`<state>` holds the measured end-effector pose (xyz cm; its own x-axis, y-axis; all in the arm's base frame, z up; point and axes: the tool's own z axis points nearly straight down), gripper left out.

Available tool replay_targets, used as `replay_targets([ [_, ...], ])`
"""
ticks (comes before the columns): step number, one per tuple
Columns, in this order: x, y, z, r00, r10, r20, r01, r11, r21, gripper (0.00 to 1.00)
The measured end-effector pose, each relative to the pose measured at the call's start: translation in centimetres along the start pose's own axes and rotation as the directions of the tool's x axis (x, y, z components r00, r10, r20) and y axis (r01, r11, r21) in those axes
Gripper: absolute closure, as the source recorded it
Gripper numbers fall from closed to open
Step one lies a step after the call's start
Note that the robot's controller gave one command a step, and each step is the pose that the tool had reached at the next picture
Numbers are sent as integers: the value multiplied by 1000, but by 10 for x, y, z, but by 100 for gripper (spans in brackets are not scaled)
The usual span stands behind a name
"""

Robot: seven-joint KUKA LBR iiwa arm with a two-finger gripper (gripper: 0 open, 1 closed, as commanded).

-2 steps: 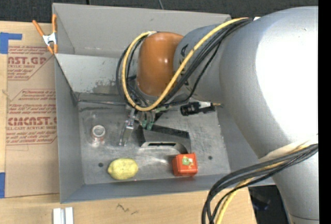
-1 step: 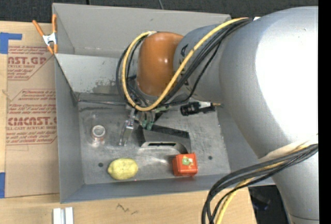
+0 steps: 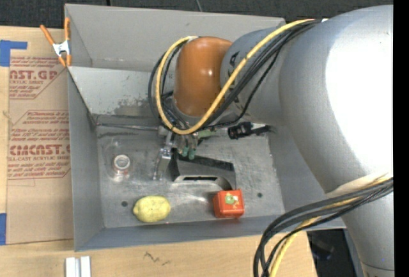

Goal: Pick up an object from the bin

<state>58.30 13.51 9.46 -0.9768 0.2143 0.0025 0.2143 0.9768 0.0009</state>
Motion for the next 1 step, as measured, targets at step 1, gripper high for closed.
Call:
replay_targets([
  [1, 2, -30, -17, 992, -129, 5, 129, 992, -1, 0],
])
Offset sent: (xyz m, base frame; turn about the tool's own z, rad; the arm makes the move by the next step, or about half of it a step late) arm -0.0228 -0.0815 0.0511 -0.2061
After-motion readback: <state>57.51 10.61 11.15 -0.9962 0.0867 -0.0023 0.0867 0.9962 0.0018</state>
